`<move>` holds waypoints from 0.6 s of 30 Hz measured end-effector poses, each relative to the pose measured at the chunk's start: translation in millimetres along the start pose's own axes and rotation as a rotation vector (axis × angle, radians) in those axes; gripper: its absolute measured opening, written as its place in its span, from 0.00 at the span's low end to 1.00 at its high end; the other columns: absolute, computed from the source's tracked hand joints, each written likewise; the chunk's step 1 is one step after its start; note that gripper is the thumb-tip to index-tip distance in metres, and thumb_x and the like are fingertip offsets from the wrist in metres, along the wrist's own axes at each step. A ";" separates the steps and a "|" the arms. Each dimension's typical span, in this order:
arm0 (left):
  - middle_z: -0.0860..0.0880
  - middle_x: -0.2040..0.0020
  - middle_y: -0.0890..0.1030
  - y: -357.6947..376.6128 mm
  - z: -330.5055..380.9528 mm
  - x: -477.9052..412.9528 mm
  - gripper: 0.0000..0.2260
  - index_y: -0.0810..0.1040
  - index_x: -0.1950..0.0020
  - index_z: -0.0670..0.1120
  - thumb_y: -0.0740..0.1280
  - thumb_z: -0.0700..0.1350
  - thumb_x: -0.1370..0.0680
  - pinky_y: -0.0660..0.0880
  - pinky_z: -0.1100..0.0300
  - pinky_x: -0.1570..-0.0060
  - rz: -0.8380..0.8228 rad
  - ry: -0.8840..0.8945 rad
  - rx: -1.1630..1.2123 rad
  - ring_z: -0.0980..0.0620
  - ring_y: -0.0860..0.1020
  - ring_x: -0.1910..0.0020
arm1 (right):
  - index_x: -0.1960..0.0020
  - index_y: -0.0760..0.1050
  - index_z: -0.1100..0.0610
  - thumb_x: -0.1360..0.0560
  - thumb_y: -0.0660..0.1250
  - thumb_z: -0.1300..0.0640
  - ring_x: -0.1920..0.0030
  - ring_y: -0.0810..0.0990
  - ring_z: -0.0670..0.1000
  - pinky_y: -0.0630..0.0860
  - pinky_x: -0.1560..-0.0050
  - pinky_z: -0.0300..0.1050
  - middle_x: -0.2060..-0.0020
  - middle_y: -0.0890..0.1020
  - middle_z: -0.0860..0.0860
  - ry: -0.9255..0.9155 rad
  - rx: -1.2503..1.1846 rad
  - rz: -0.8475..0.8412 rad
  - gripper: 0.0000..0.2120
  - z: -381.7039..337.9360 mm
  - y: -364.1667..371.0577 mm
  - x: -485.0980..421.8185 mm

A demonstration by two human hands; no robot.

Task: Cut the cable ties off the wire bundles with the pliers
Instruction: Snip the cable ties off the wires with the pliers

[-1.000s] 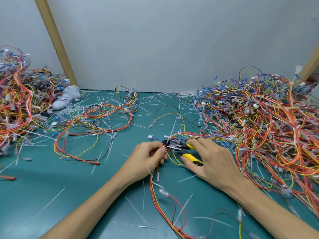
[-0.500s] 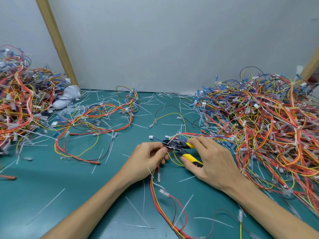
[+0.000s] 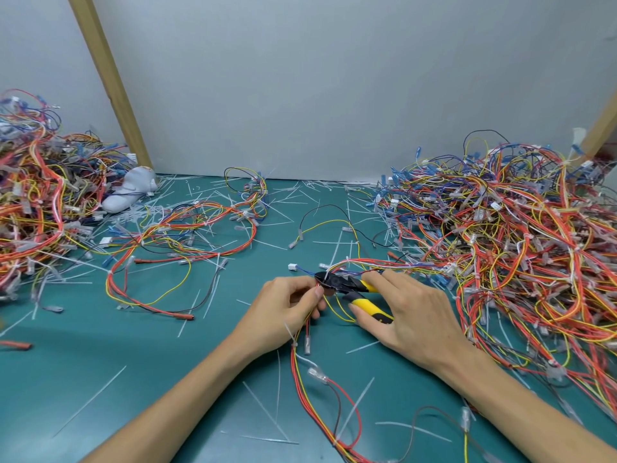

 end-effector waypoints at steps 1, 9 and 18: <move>0.52 0.69 0.79 -0.1 0.2 0.2 0.12 0.79 0.61 0.45 0.61 0.43 0.18 0.72 0.66 0.64 0.002 0.002 0.004 0.58 0.77 0.68 | 0.46 0.78 0.51 0.26 0.61 0.38 0.59 0.80 0.51 0.75 0.68 0.47 0.60 0.78 0.46 0.004 -0.001 -0.003 0.20 0.8 0.7 0.3; 0.54 0.71 0.76 -3.5 1.7 -0.4 0.16 0.78 0.62 0.47 0.58 0.43 0.17 0.70 0.64 0.65 -0.019 -0.016 0.080 0.57 0.73 0.69 | 0.41 0.75 0.52 0.27 0.65 0.39 0.50 0.76 0.53 0.73 0.51 0.48 0.51 0.78 0.47 0.006 -0.019 0.048 0.21 3.3 0.3 -0.5; 0.52 0.70 0.76 -5.1 3.1 0.1 0.16 0.76 0.63 0.46 0.57 0.43 0.16 0.69 0.65 0.66 -0.043 -0.041 0.158 0.56 0.71 0.71 | 0.40 0.76 0.52 0.27 0.65 0.40 0.50 0.77 0.53 0.73 0.51 0.47 0.50 0.79 0.48 -0.001 -0.019 0.065 0.22 3.7 -0.8 -0.3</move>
Point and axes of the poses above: each hand's wrist, its own x-axis away from the middle knuckle, its own y-axis out of the palm, z = x × y, the point moved 2 cm from there along -x, towards the middle knuckle
